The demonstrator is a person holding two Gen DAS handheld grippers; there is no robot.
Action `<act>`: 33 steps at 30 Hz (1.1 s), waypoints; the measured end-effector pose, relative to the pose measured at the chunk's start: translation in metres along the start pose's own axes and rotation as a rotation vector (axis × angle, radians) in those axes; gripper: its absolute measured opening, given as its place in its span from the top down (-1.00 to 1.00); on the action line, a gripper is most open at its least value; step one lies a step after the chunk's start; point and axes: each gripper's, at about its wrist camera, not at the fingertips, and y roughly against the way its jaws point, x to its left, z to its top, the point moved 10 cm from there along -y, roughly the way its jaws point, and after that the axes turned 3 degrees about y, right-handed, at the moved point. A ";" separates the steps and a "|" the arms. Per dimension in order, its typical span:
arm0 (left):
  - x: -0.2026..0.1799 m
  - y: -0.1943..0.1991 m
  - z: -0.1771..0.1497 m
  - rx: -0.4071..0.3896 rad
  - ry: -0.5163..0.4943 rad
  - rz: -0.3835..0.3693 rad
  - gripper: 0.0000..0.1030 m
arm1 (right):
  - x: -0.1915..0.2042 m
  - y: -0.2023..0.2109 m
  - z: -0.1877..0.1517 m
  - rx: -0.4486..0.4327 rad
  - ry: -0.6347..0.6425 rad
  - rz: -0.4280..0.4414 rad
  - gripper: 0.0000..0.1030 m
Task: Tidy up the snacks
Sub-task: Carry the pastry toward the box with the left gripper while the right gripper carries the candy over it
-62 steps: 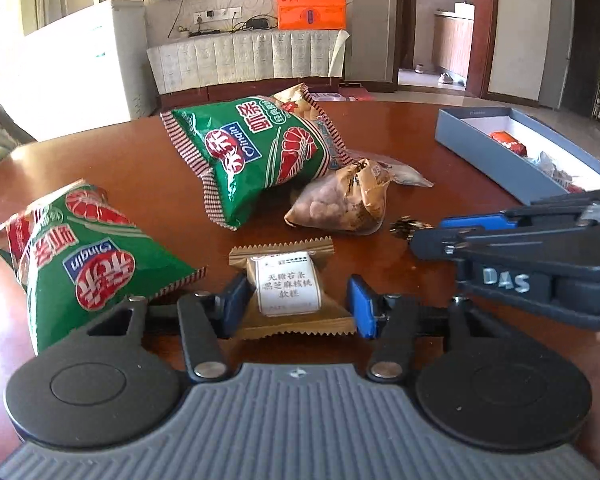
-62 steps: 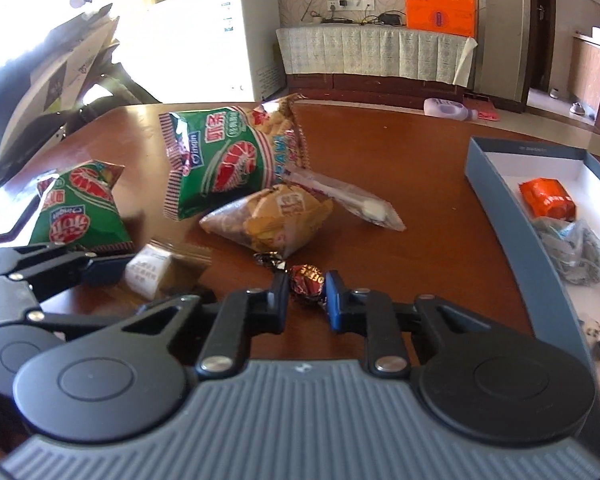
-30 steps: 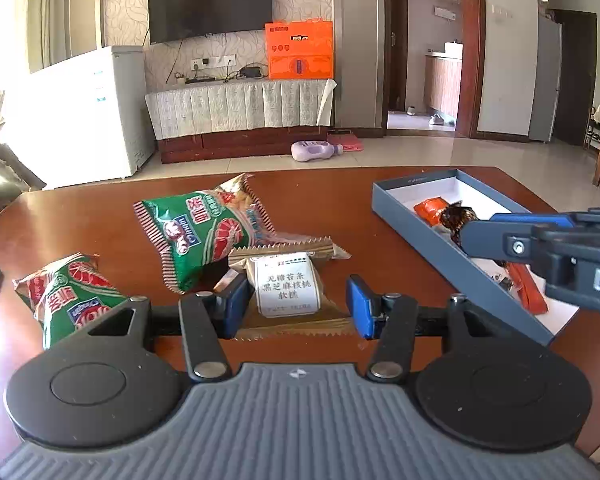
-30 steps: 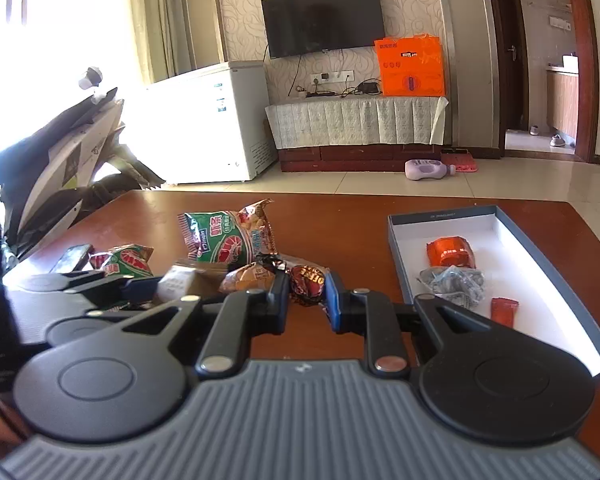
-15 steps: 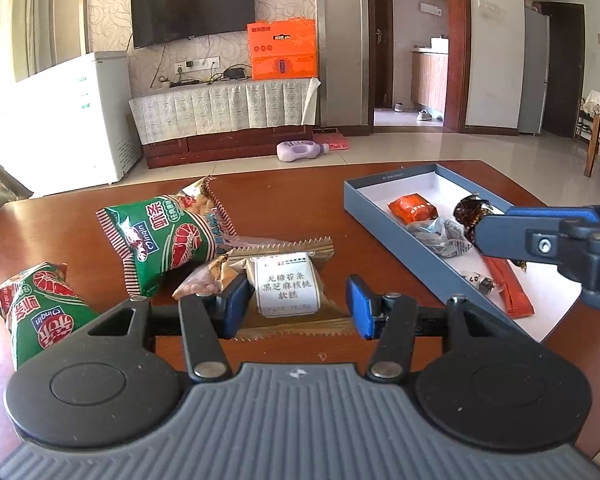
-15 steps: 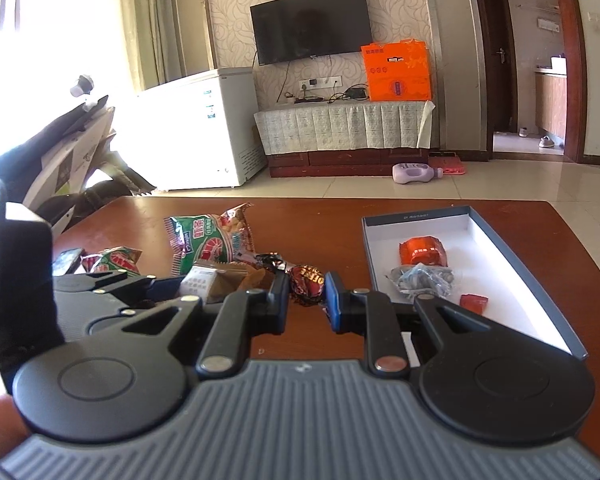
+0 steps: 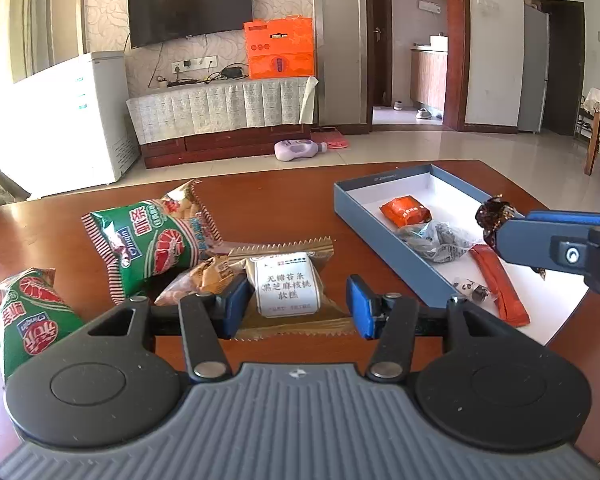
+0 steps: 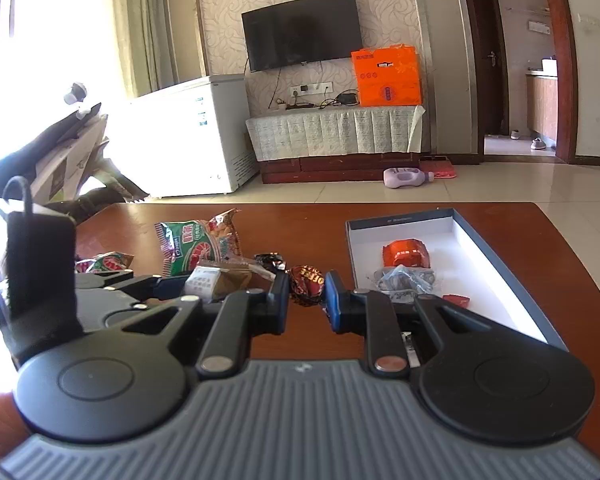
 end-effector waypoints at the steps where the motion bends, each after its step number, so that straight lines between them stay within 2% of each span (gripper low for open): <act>1: -0.002 -0.001 0.000 0.001 -0.003 -0.001 -0.14 | -0.001 0.000 0.000 0.000 -0.001 -0.002 0.55; 16: -0.028 -0.014 0.009 -0.004 -0.021 -0.040 -0.14 | -0.021 0.006 -0.003 -0.015 -0.034 -0.040 0.55; 33: -0.049 -0.048 0.026 -0.009 -0.035 -0.063 -0.15 | -0.035 0.003 -0.002 -0.029 -0.063 -0.071 0.56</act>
